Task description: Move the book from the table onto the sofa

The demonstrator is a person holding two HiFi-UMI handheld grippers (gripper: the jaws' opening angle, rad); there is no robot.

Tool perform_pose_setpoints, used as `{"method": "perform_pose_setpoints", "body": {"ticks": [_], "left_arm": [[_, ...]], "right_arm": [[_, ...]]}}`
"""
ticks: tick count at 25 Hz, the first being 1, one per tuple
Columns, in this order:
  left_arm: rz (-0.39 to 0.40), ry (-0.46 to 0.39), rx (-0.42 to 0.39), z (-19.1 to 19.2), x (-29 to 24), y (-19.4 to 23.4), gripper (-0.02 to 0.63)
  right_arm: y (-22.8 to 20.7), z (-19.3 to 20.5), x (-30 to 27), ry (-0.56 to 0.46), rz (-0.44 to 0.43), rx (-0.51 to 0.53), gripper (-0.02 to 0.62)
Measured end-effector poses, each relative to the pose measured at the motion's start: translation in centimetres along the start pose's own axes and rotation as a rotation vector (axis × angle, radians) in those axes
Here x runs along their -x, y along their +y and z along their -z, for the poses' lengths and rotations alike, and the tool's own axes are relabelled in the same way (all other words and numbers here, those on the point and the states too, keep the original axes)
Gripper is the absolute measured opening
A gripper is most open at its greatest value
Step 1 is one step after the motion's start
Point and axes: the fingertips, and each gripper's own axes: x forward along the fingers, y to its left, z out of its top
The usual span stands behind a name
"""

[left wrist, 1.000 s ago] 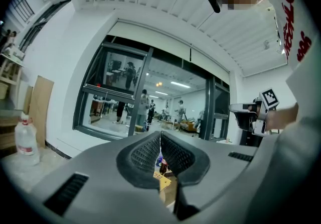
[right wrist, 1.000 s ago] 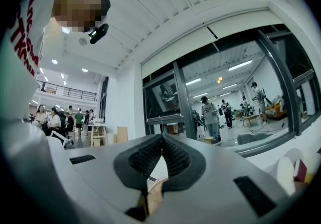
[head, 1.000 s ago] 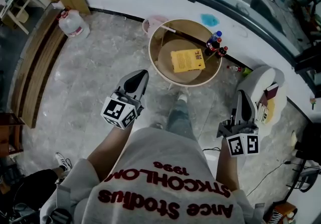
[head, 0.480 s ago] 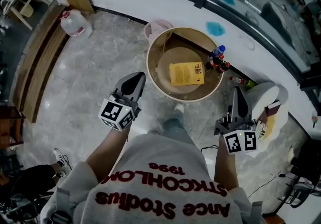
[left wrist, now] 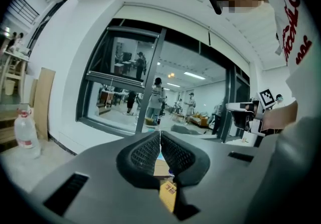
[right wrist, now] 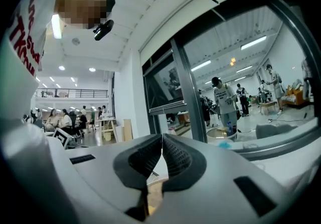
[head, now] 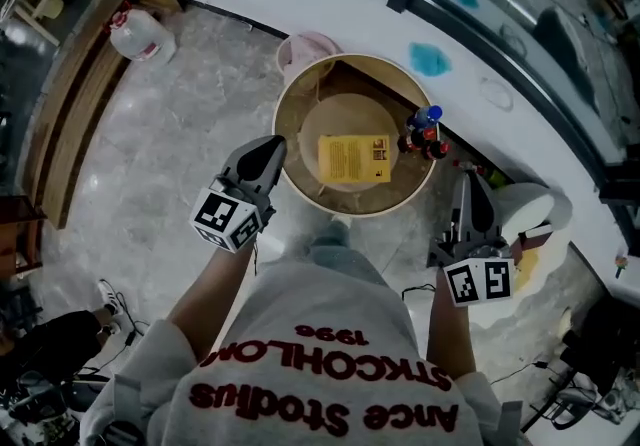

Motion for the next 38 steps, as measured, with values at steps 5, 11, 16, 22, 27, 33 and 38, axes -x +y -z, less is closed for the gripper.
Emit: {"method": "perform_pose_setpoints", "body": {"ticks": [5, 11, 16, 22, 27, 33, 38], "left_arm": [[-0.029, 0.033, 0.052, 1.8, -3.7, 0.1, 0.018], [-0.041, 0.099, 0.079, 5.1, -6.6, 0.5, 0.017], [-0.065, 0.149, 0.111, 8.7, -7.9, 1.8, 0.017], [-0.064, 0.213, 0.166, 14.3, -9.7, 4.0, 0.018], [-0.053, 0.278, 0.214, 19.6, -11.6, 5.2, 0.018], [-0.015, 0.376, 0.241, 25.8, -13.5, 6.3, 0.02], [0.006, 0.464, 0.306, 31.6, -14.6, 7.0, 0.145]], "right_arm": [[-3.2, 2.2, -2.6, 0.054, -0.045, -0.026, 0.028], [-4.6, 5.9, -5.1, 0.114, -0.067, -0.043, 0.028], [-5.4, 9.8, -6.4, 0.173, -0.071, -0.028, 0.028], [-5.9, 17.2, -8.5, 0.288, -0.091, -0.007, 0.029], [-6.0, 23.6, -10.2, 0.383, -0.109, -0.01, 0.029], [-6.5, 31.5, -11.4, 0.498, -0.085, -0.055, 0.029], [-7.5, 38.4, -12.0, 0.585, -0.062, -0.143, 0.09]]}}
